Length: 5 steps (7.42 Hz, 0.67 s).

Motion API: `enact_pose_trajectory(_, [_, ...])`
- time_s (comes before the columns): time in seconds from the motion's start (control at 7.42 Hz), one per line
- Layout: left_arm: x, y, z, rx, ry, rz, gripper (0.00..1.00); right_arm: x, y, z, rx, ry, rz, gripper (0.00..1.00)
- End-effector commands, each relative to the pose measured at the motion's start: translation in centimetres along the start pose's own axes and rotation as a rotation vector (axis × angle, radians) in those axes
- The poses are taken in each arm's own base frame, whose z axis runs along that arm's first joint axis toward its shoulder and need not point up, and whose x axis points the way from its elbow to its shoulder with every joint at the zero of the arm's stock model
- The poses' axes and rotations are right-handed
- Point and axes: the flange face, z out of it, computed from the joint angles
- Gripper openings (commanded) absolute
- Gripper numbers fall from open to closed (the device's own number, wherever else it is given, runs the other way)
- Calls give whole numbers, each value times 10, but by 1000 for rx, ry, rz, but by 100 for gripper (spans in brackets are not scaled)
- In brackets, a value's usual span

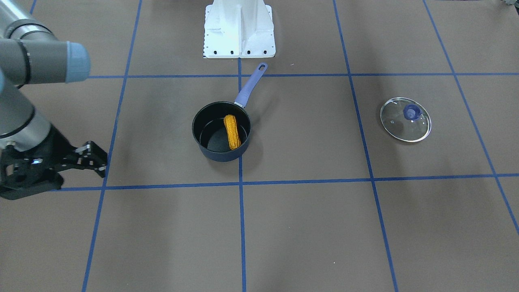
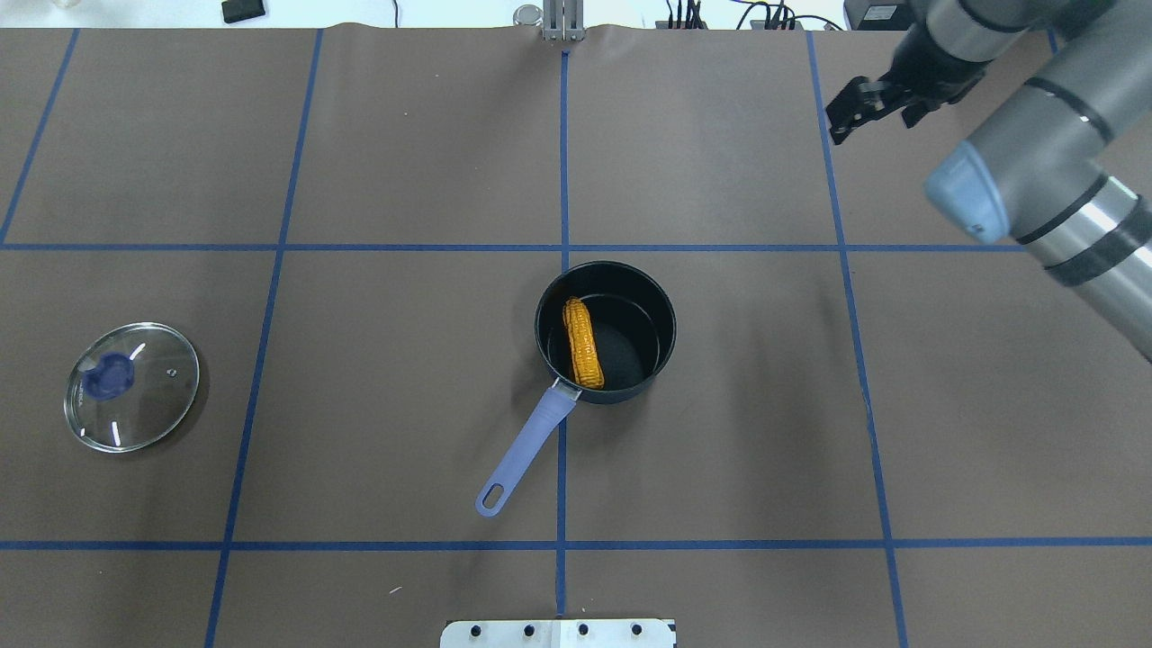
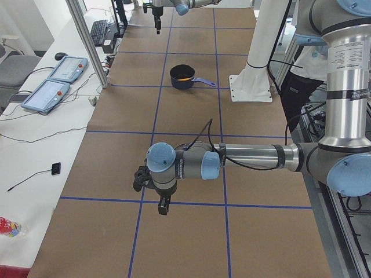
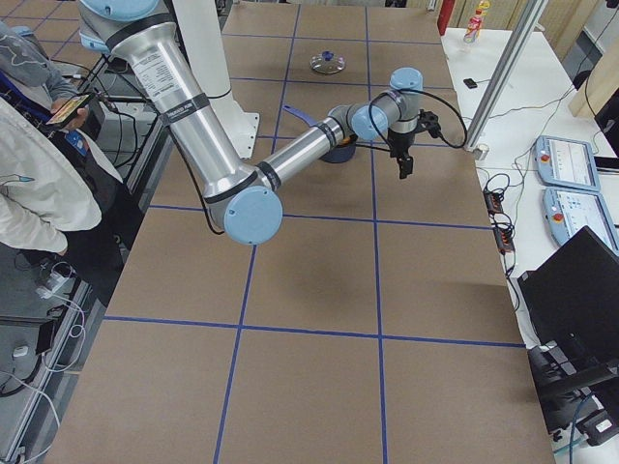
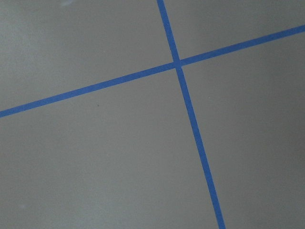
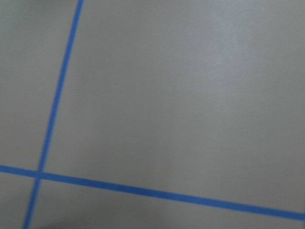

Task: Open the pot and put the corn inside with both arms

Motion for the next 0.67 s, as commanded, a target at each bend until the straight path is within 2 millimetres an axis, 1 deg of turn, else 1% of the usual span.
enact_pose_trajectory(0.0, [8,-5,-5,12,34,-44,99,135,60,-5,-48,19,-49,100])
enact_pose_trajectory(0.13, [8,-3,-6,19,23,-26,99,187,97,-5,-73,11,-42,100])
enact_pose_trajectory(0.27, [8,-2,-6,19,21,-23,99,233,141,-12,-80,14,-11,100])
enact_pose_trajectory(0.4, [8,-3,-5,19,22,-19,99,264,195,-18,-91,37,49,100])
enact_pose_trajectory(0.54, [8,-3,-6,19,20,-19,99,284,233,-12,-119,48,95,100])
